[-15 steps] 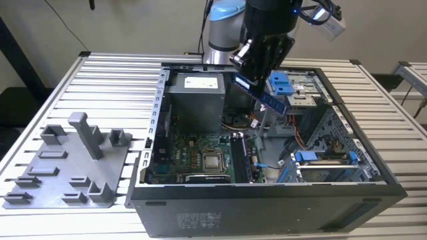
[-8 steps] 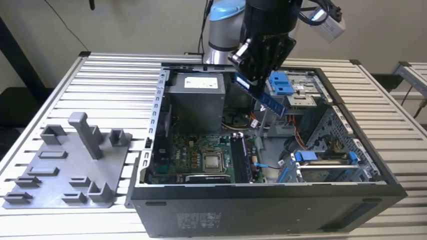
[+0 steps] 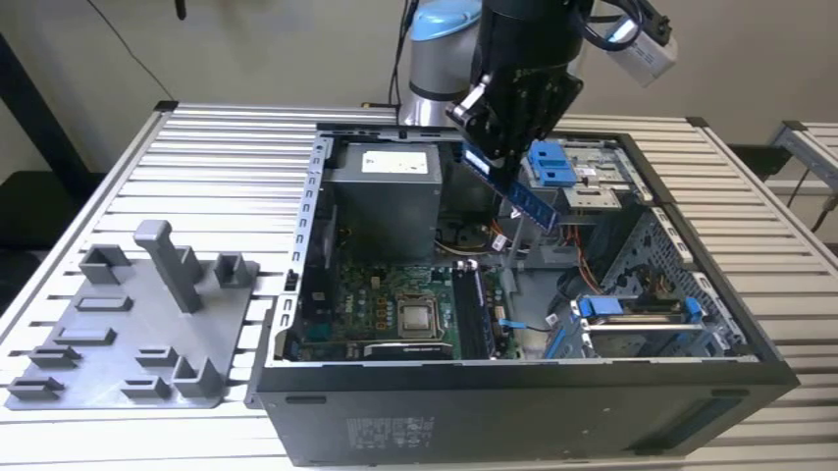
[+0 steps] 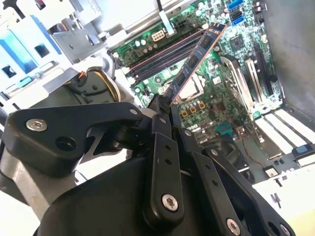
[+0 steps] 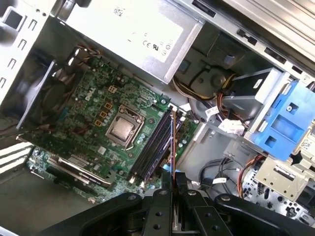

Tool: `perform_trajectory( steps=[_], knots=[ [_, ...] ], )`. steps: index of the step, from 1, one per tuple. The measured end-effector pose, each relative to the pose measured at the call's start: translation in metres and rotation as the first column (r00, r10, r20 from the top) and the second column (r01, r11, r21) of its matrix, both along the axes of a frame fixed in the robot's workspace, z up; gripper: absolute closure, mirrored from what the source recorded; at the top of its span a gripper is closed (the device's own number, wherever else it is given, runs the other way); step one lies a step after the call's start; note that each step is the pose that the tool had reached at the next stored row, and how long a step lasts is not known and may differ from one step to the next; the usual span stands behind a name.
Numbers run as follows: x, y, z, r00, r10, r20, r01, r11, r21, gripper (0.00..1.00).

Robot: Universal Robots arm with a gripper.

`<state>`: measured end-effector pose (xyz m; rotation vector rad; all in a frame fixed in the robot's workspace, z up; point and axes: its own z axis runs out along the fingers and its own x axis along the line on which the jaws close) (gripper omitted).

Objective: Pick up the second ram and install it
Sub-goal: 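Insert the second ram into the second slot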

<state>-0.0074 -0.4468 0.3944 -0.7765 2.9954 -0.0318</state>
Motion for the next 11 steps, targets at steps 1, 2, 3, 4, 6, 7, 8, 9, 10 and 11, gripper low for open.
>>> perform_trajectory(
  steps=[1,2,3,4,6,7,8,9,10,11],
  knots=[
    [0.0000,-0.0001,0.0000,1.0000,-0.003,-0.0001,0.003,1.0000,0.0000,0.86],
    [0.0000,-0.0002,0.0000,1.0000,-0.008,-0.0002,0.008,1.0000,0.0001,0.86],
    [0.0000,-0.0003,-0.0001,0.9999,-0.013,-0.0002,0.013,0.9999,0.0001,0.86],
    [0.0000,-0.0004,-0.0001,0.9998,-0.019,-0.0003,0.019,0.9998,0.0001,0.86],
    [0.0000,-0.0005,0.0000,0.9990,-0.044,-0.0003,0.044,0.9990,0.0001,0.86],
    [0.0000,-0.0005,0.0000,0.9982,-0.060,-0.0003,0.060,0.9982,0.0001,0.86],
    [0.0000,-0.0005,-0.0001,0.9971,-0.076,-0.0003,0.076,0.9971,0.0001,0.86],
    [0.0000,-0.0004,-0.0001,0.9957,-0.093,-0.0003,0.093,0.9957,0.0000,0.86],
    [0.0000,-0.0005,-0.0001,0.9942,-0.107,-0.0003,0.107,0.9942,0.0001,0.86],
    [0.0000,-0.0005,-0.0001,0.9923,-0.124,-0.0003,0.124,0.9923,0.0001,0.86]
  ],
)
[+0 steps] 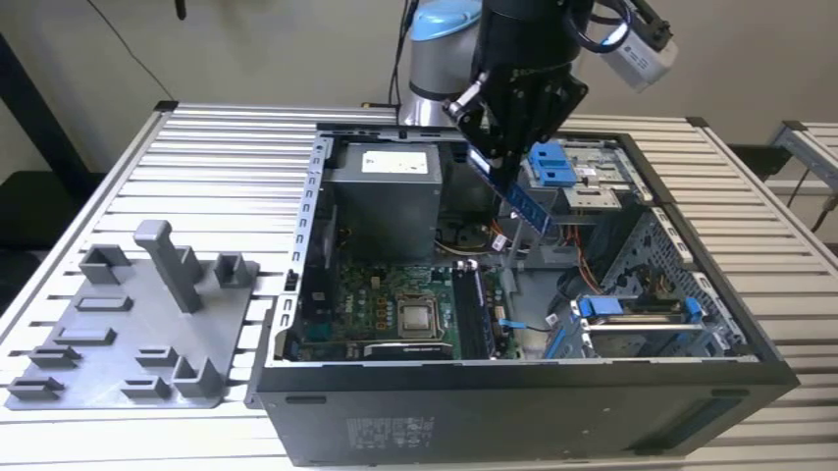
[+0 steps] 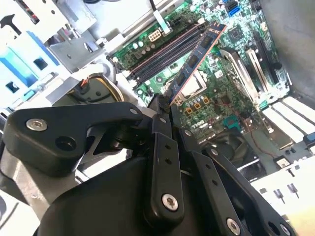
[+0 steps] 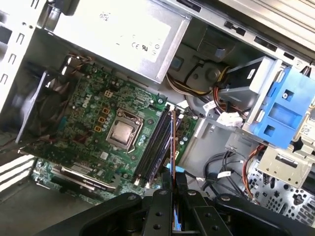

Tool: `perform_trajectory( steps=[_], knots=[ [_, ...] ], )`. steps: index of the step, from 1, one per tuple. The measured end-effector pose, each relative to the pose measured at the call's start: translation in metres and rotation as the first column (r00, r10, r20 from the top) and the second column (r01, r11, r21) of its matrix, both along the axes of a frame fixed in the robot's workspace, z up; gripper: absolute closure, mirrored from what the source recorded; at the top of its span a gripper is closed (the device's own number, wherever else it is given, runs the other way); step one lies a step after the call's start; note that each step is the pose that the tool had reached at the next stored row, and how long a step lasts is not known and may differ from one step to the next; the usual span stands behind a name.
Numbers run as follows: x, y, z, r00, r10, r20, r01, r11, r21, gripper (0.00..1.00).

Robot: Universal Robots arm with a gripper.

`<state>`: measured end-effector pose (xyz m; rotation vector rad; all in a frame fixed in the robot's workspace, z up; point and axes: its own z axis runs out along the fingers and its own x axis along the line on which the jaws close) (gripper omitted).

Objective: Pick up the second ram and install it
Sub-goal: 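Insert the second ram into the second slot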

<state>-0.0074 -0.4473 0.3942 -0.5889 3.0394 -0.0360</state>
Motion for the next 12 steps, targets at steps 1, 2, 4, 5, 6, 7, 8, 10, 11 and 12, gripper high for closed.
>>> perform_trajectory(
  steps=[1,2,4,5,6,7,8,10,11,12],
  knots=[
    [0.0000,0.0000,0.0000,0.9999,-0.016,0.0000,0.016,0.9999,0.0000,0.86],
    [0.0000,0.0000,0.0000,0.9995,-0.031,-0.0001,0.031,0.9995,-0.0001,0.86],
    [0.0000,0.0000,-0.0001,0.9980,-0.063,0.0000,0.063,0.9980,-0.0001,0.86],
    [-0.0001,0.0000,-0.0001,0.9969,-0.079,0.0000,0.079,0.9969,-0.0001,0.86],
    [-0.0001,0.0000,-0.0002,0.9955,-0.095,0.0000,0.095,0.9955,0.0000,0.86],
    [-0.0001,0.0000,-0.0002,0.9938,-0.112,0.0000,0.112,0.9938,0.0000,0.86],
    [-0.0001,0.0000,-0.0002,0.9918,-0.127,0.0000,0.127,0.9918,-0.0001,0.86],
    [-0.0001,0.0000,-0.0003,0.9874,-0.158,0.0000,0.158,0.9874,-0.0001,0.86],
    [0.0000,0.0000,-0.0003,0.9846,-0.175,0.0000,0.175,0.9846,-0.0001,0.86],
    [0.0000,0.0000,-0.0004,0.9816,-0.191,0.0000,0.191,0.9816,-0.0001,0.86]
  ],
)
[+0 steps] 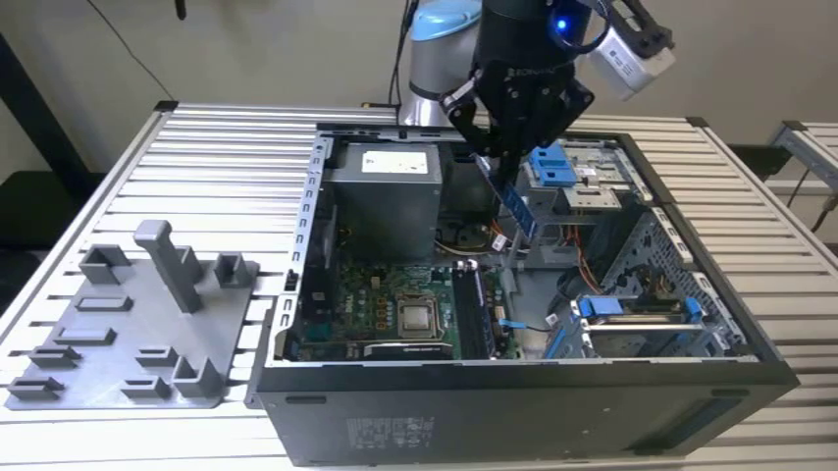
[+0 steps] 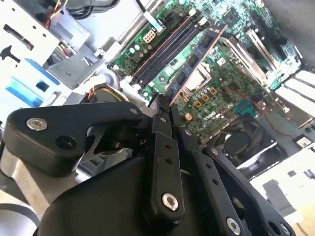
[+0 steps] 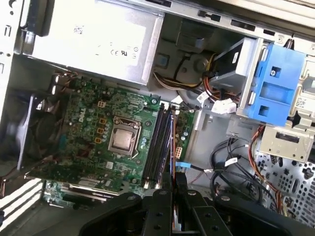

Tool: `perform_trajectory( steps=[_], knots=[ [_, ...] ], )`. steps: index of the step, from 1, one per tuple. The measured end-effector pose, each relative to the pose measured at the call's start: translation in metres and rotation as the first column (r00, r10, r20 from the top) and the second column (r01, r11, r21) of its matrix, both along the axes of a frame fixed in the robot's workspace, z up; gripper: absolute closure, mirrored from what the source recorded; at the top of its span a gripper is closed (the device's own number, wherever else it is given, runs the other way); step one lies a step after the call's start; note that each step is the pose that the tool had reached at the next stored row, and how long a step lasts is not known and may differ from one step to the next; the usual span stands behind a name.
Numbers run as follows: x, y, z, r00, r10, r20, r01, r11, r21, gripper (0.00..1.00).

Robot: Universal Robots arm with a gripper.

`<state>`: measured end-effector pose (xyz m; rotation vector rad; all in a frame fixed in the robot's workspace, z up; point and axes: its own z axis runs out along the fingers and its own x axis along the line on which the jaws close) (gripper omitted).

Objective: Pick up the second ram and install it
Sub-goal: 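Insert the second ram into the second slot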

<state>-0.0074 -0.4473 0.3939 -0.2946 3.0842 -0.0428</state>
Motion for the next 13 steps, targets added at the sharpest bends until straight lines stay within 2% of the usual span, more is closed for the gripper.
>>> perform_trajectory(
  steps=[3,6,13],
  knots=[
    [0.0000,0.0000,-0.0001,0.9988,-0.049,0.0000,0.049,0.9988,0.0000,0.86],
    [0.0000,0.0000,-0.0002,0.9952,-0.098,0.0000,0.098,0.9952,-0.0001,0.86],
    [0.0000,0.0000,-0.0005,0.9806,-0.196,0.0001,0.196,0.9806,-0.0005,0.86]
  ],
)
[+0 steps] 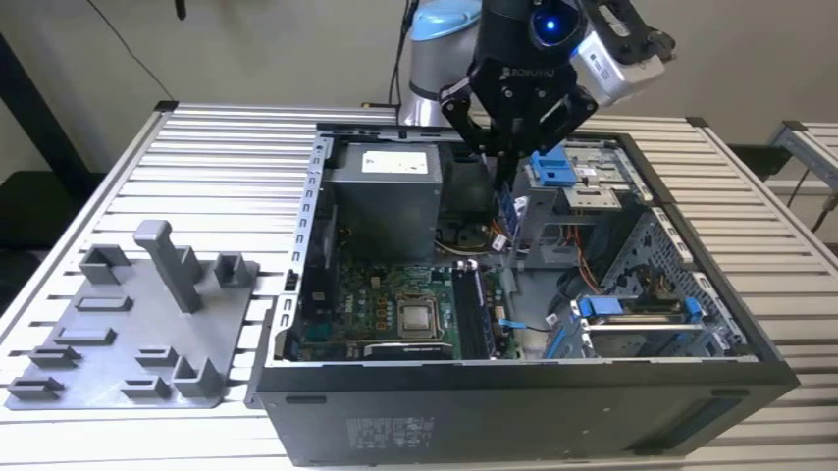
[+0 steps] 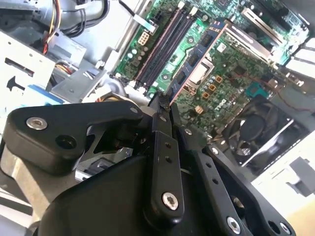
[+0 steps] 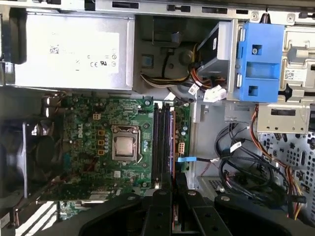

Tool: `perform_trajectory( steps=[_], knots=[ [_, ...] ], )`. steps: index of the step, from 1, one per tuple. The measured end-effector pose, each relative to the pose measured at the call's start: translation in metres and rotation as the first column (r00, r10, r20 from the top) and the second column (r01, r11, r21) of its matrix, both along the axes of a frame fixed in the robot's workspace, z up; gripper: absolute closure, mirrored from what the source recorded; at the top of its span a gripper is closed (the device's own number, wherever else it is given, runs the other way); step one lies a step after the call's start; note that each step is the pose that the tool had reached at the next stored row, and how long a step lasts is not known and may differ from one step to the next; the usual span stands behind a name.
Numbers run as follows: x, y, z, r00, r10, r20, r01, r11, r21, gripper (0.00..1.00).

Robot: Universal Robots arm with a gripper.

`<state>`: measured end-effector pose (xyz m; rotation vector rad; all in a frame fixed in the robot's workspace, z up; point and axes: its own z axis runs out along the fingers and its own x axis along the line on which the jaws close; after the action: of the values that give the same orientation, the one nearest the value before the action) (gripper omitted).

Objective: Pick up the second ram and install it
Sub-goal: 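Insert the second ram into the second slot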

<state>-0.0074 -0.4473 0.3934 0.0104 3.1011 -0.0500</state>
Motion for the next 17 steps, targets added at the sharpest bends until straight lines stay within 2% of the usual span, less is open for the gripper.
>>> perform_trajectory(
  steps=[6,17],
  knots=[
    [0.0000,0.0000,-0.0003,0.9987,-0.051,0.0000,0.051,0.9987,-0.0011,0.86],
    [0.0000,0.0000,-0.0004,0.9985,-0.054,0.0000,0.054,0.9985,-0.0012,0.86]
  ],
)
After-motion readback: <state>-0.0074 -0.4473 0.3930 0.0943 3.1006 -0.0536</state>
